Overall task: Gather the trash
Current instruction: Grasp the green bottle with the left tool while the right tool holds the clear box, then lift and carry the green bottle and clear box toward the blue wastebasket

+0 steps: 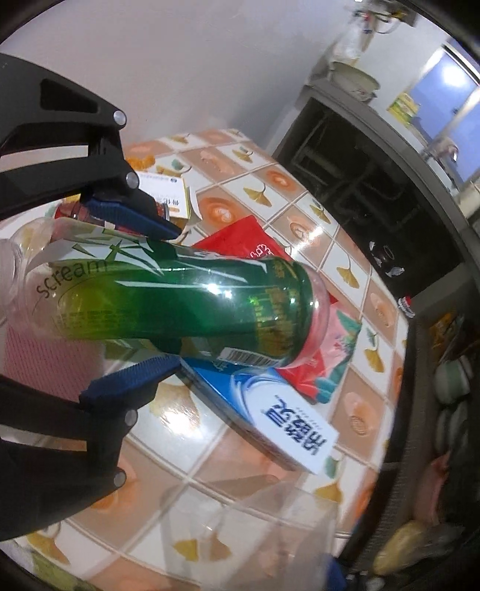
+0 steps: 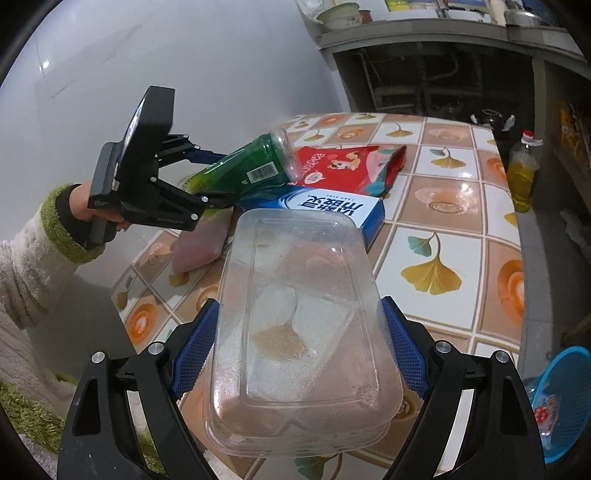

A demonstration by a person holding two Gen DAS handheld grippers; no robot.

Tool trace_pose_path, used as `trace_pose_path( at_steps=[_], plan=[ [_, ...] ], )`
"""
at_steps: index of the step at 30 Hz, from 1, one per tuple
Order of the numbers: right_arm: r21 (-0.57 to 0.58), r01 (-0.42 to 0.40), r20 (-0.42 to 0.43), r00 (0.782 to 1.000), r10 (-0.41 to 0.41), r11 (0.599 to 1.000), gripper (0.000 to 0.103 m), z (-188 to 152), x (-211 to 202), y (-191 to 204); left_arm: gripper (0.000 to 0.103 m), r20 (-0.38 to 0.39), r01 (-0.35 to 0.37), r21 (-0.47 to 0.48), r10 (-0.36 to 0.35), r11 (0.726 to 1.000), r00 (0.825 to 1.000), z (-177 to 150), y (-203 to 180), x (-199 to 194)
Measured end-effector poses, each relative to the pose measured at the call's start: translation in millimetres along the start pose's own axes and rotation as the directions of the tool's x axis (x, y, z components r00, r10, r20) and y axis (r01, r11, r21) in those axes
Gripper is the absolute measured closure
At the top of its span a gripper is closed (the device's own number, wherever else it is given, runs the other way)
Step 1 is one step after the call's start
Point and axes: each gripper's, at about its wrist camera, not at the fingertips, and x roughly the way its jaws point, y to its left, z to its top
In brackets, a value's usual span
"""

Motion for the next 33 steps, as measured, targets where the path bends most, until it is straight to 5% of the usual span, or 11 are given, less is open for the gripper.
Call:
trace_pose_path(
  at_steps=[11, 33],
  plan=[
    [0.015, -0.02, 0.018, 1.0, 0.019, 1.0, 0.022, -1.4, -2.6, -3.4, 0.042, 0.021, -0.075, 0.084, 0.074, 0.994, 0.997, 1.6, -16.3, -8.6],
    [0.01, -0.036, 0.043, 0.998, 0.036, 0.999, 0.022, -0.8, -7.2, 7.6, 0.043, 0.134, -0.13, -0.057, 0.136, 0.99, 0.982, -11.7, 1.9, -73.6]
  ],
)
